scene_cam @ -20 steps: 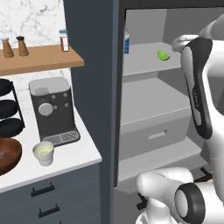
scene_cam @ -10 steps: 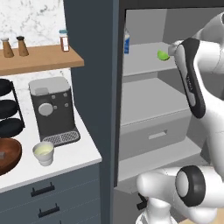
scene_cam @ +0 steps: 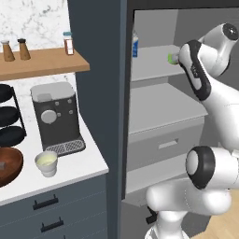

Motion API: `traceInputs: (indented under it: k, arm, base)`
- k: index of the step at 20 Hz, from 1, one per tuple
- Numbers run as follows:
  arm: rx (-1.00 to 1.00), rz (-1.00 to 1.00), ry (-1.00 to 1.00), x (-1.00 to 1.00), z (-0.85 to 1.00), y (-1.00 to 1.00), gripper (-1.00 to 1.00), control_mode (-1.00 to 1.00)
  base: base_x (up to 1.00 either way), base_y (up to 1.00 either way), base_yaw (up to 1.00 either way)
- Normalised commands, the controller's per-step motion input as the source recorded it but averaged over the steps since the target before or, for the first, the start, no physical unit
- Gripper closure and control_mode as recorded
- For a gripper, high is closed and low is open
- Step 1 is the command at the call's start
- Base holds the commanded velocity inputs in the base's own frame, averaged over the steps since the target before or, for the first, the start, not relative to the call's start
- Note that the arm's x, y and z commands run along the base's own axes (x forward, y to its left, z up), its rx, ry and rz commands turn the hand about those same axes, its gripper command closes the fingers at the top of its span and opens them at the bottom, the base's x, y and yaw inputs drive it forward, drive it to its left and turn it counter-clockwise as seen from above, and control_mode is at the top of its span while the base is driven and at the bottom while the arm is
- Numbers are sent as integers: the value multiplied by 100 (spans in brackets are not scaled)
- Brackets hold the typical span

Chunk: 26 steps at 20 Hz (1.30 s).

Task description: Grab a lemon wedge from the fridge and one ice cube from the ice bowl, and put them in the glass of lemonade.

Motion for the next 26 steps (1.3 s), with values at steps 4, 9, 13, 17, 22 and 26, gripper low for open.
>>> traceInputs:
  k: [4,9,13,17,22,26]
  arm:
    - [-3,19,23,63,3,0,-100,-100]
    - [0,2,9,17,0,1,-100,-100]
    - [0,0,0,4,-14,0,-100,-100]
    - [0,0,0,34,-31,0,-100,-100]
    - [-3,0,5,41,-7,11,-100,-100]
    - [-8,0,9,43,-4,12,-100,-100]
  base:
    - [0,0,0]
    - [0,0,0]
    - [0,0,0]
    - [0,0,0]
    - [0,0,0]
    - [0,0,0]
